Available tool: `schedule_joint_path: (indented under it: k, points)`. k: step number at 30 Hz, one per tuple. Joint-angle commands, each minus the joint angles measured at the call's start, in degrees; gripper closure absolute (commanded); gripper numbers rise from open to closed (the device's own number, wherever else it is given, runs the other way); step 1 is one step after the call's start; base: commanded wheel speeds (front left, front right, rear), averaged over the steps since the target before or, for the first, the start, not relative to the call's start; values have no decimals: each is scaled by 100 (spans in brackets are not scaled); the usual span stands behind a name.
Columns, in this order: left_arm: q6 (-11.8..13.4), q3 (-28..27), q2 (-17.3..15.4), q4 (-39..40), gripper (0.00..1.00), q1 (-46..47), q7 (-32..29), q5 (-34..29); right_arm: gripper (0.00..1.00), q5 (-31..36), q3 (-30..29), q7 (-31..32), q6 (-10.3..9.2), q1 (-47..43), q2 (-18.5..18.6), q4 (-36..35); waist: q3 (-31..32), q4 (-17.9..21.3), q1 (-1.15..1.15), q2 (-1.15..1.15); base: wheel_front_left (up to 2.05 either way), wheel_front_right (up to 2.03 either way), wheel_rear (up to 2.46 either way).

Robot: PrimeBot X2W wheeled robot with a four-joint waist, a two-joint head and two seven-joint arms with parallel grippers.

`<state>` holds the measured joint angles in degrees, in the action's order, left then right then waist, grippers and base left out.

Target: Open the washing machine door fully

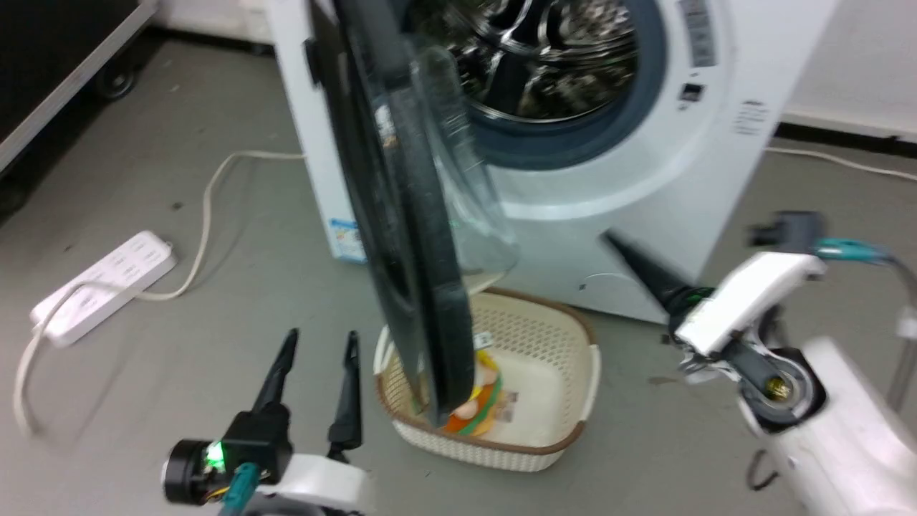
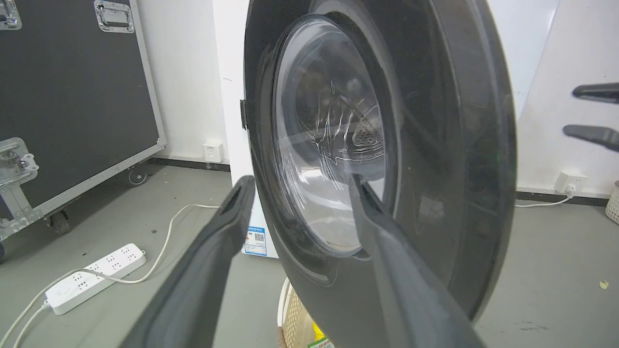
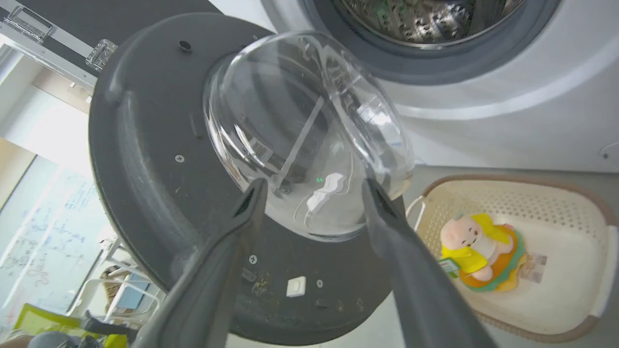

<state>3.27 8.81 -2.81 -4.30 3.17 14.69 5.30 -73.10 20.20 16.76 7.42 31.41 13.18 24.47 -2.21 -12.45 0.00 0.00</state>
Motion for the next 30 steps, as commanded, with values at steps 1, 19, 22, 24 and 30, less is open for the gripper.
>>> schedule_joint_path:
  k: [1,19,22,24,30]
  points:
    - [-15,-68,-9,-6,0,-103,30,16,0,285,29,-415,7,-162,168,-219,174,246,0,0,0,0,0]
    - [-393,-733,-67,-17,0,-566,30,-54,0,5960,-1495,-3173,7,-2780,-77,-1891,538,991,0,0,0,0,0]
    - [-463,-786,-61,-64,0,-580,30,-35,0,6479,-1853,-3174,7,-3353,-648,-2193,542,1025,0,0,0,0,0]
    - [-509,-806,-57,-105,0,-584,30,-39,0,6684,-1895,-3174,7,-3588,-830,-2318,543,1050,0,0,0,0,0]
    - [-598,-806,-43,-207,0,-604,30,-86,0,6895,-1854,-3175,7,-3855,-1000,-2355,560,1075,0,0,0,0,0]
